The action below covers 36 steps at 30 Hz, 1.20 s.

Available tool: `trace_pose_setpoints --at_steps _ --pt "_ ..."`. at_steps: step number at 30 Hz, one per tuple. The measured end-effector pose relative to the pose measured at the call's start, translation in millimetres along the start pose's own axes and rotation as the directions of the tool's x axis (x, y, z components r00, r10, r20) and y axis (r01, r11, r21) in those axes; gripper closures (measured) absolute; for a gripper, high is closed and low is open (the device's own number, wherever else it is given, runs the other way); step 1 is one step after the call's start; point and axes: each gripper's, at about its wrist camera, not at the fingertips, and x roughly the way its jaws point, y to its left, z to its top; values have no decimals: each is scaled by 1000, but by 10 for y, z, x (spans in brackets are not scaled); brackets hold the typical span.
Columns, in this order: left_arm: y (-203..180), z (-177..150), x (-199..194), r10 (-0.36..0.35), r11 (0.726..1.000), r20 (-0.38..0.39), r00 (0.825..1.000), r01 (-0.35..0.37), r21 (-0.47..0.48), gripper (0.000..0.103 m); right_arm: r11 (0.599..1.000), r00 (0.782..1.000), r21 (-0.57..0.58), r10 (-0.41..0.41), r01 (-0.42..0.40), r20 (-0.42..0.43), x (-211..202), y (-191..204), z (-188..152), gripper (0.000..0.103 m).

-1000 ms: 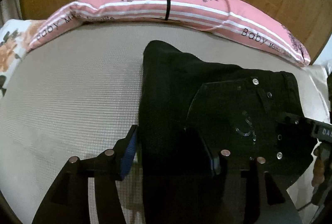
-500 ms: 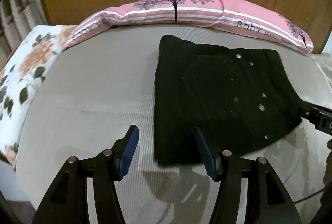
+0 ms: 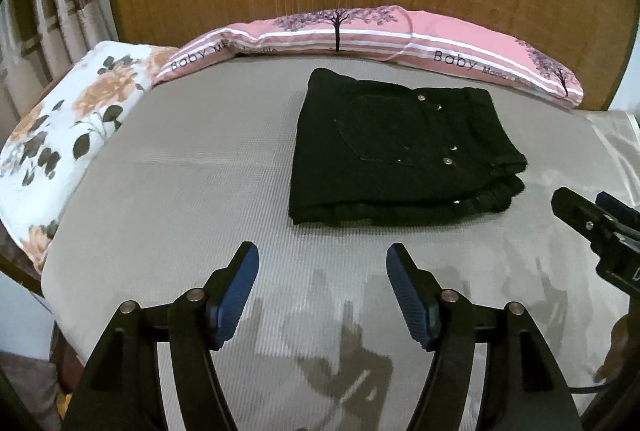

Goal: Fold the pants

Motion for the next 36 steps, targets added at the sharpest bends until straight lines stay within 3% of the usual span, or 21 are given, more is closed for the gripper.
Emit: trace_pose_setpoints --at_steps 14,36 --pt "-83 -162 -258 15 1000 27 1000 -14 -11 36 999 1000 -38 22 -22 6 -234 155 -244 2" --pt "-71 -248 -235 27 1000 14 1000 -27 2 36 998 1000 -68 12 -14 -24 -228 261 -323 2"
